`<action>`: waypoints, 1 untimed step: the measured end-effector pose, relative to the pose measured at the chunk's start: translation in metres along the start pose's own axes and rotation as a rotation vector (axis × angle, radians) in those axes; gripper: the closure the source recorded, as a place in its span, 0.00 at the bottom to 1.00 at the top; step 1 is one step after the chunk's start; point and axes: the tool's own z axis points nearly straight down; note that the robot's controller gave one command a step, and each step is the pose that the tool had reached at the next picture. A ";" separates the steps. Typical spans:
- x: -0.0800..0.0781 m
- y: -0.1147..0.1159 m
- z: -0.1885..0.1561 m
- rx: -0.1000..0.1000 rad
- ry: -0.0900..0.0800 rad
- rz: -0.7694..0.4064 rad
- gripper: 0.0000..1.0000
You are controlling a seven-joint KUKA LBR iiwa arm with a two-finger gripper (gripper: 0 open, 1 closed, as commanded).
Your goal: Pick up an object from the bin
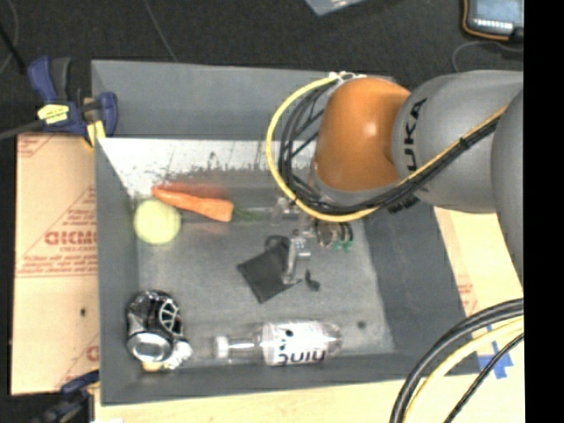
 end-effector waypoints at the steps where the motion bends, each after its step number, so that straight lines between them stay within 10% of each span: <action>1: -0.005 0.009 0.035 0.000 0.005 -0.098 0.00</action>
Offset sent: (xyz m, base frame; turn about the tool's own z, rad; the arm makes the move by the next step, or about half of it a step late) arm -0.0062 -0.0053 -0.0963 -0.3680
